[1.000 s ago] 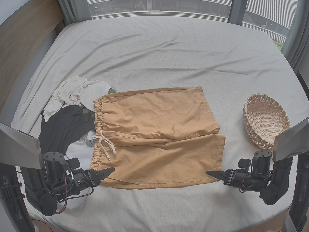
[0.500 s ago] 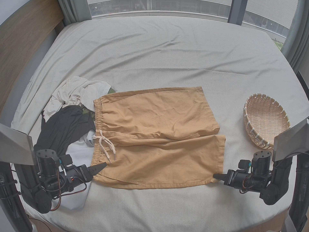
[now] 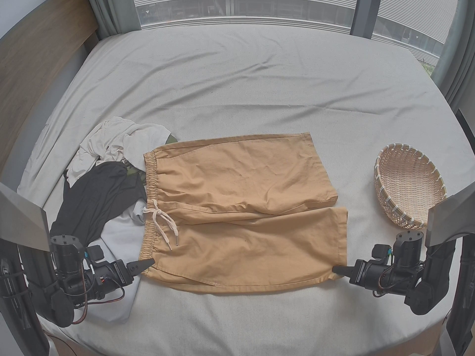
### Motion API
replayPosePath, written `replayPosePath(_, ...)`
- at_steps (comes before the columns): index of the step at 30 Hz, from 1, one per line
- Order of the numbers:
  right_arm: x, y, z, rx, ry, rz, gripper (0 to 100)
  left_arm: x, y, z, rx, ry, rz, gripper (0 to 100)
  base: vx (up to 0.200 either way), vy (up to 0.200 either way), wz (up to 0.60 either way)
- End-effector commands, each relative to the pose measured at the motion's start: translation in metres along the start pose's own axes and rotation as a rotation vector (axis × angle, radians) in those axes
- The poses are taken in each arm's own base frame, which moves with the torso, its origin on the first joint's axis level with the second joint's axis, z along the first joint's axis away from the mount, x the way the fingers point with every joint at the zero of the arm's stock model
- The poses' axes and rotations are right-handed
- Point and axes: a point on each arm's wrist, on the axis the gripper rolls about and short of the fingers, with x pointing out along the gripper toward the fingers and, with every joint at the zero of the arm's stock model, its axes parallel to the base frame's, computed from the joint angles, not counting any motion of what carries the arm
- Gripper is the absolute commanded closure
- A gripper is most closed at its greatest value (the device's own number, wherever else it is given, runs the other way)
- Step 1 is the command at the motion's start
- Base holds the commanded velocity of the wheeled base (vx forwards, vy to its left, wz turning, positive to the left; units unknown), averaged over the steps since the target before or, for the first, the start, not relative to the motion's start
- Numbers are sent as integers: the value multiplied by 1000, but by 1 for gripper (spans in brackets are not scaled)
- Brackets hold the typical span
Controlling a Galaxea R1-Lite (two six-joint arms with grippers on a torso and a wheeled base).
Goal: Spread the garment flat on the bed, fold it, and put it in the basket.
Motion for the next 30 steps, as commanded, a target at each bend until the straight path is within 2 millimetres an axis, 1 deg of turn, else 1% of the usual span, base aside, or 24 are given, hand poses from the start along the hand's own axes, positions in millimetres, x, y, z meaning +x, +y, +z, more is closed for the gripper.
replayPosePath(1,0,1,0,-3,0,4,100,9,1,-3,3,21,-6,0,0,0,0)
replayPosePath(5,-1,2,-1,-6,-12,-20,100,16,3,-4,5,27,-8,0,0,0,0)
replayPosePath(6,-1,2,-1,-6,-16,-25,100,18,4,-4,3,29,-6,100,0,0,0)
replayPosePath(15,-4,2,-5,-5,0,-34,100,21,5,-2,6,21,-10,100,0,0,0)
replayPosePath(18,-11,4,-10,-27,21,-40,100,20,5,0,10,13,-12,100,0,0,0)
replayPosePath(22,-19,5,-16,-93,42,-53,100,4,3,4,33,9,-46,100,0,0,0)
replayPosePath(25,-25,8,-17,-104,45,-54,100,0,3,4,61,11,-51,100,0,0,0)
replayPosePath(27,-30,6,-22,-105,68,-72,100,-3,5,5,64,6,-43,100,0,0,0)
replayPosePath(30,-31,1,-25,-116,102,-98,100,-5,5,4,65,9,-46,100,0,0,0)
